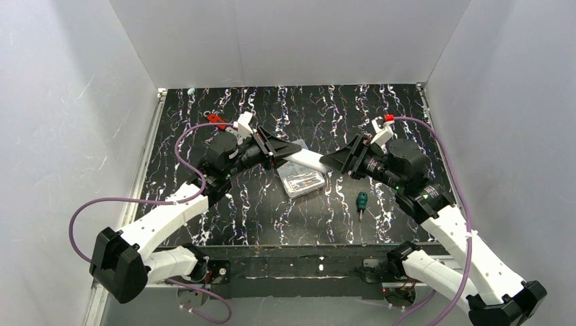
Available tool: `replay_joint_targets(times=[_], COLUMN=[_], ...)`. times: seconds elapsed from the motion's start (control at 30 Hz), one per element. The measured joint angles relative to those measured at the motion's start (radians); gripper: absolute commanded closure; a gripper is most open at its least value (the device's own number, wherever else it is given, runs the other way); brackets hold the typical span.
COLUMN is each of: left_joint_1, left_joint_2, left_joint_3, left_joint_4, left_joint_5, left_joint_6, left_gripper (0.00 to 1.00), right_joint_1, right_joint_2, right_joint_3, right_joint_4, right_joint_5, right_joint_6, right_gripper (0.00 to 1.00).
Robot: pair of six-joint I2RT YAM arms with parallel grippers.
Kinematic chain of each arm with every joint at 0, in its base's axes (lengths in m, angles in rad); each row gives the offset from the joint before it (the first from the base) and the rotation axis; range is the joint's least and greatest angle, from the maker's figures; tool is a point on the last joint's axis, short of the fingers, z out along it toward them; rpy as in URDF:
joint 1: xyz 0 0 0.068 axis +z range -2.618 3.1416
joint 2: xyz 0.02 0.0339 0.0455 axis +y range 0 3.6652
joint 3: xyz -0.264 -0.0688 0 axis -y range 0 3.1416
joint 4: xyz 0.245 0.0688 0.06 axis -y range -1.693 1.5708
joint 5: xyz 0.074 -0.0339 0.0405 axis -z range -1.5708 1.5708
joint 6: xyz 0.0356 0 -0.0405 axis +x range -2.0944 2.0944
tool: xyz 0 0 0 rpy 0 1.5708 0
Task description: Load the batteries into the remote control
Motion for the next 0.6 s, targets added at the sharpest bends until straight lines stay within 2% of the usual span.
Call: replay_joint_targets(times=[0.27, 0.6], left_joint_1=[0.0, 0.0], left_joint_2=[0.0, 0.023], left_joint_3=[0.0, 0.002], left_joint_4=[0.002, 0.047], left_joint_5=[0.0, 0.0], left_joint_6=[0.0, -0.005], left_gripper=[1.0, 1.0], right_joint_1=[0.0, 0.0], right_joint_2=[0.0, 0.0], right_joint_3=[-0.002, -0.024], right_joint_4=[0.011, 0.054], right_joint_5=[-0.004, -0.038], right_joint_6=[0.0, 0.044], right_gripper=[0.3, 0.36])
